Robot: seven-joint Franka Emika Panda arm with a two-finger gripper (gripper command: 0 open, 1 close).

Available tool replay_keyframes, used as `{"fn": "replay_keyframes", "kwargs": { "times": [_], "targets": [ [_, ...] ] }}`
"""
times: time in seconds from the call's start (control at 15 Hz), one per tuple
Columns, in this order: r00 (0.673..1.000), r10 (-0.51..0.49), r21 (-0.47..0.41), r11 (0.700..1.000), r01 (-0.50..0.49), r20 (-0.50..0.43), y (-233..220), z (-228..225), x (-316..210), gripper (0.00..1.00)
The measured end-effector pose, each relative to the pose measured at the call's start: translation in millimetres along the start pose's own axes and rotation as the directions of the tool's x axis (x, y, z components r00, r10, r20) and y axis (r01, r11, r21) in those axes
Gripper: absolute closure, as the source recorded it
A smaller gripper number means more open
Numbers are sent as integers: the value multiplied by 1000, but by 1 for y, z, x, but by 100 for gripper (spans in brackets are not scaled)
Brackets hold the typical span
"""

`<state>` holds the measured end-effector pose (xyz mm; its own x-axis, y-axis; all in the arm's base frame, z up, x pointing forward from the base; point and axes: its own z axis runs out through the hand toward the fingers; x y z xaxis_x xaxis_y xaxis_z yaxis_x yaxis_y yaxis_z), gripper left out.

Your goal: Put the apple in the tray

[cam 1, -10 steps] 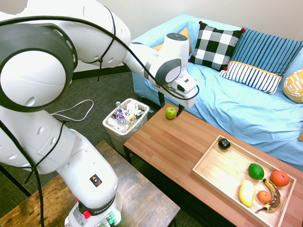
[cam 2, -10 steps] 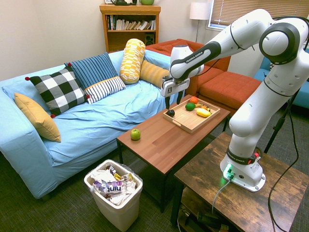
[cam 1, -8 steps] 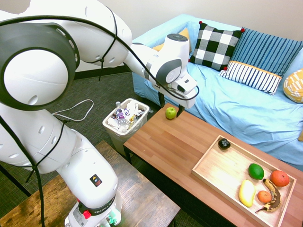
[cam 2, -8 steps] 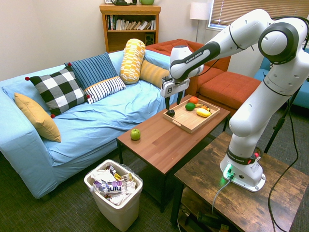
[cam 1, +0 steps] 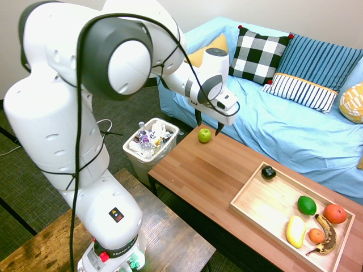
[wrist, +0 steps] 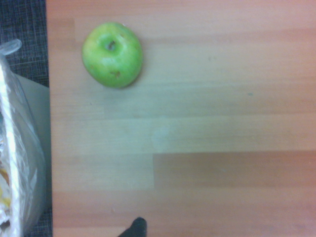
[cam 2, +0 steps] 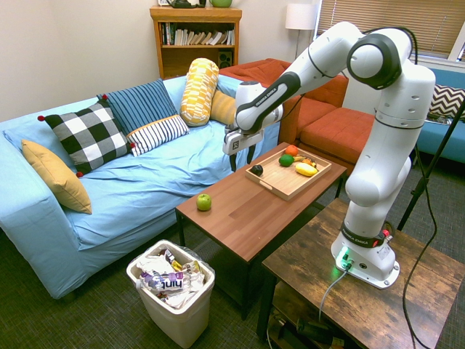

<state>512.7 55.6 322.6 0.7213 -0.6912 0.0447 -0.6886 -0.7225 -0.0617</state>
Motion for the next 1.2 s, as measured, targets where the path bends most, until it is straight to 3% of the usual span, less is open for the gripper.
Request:
{"fn": "replay_keyframes", "kwargs": {
  "times": [0.47,1.2],
  "targets": [
    [999,-34,-24,999,35,41,-101,65,5,0],
    [996,66,-92,994,-61,58,-156,173,26,0]
  ]
}}
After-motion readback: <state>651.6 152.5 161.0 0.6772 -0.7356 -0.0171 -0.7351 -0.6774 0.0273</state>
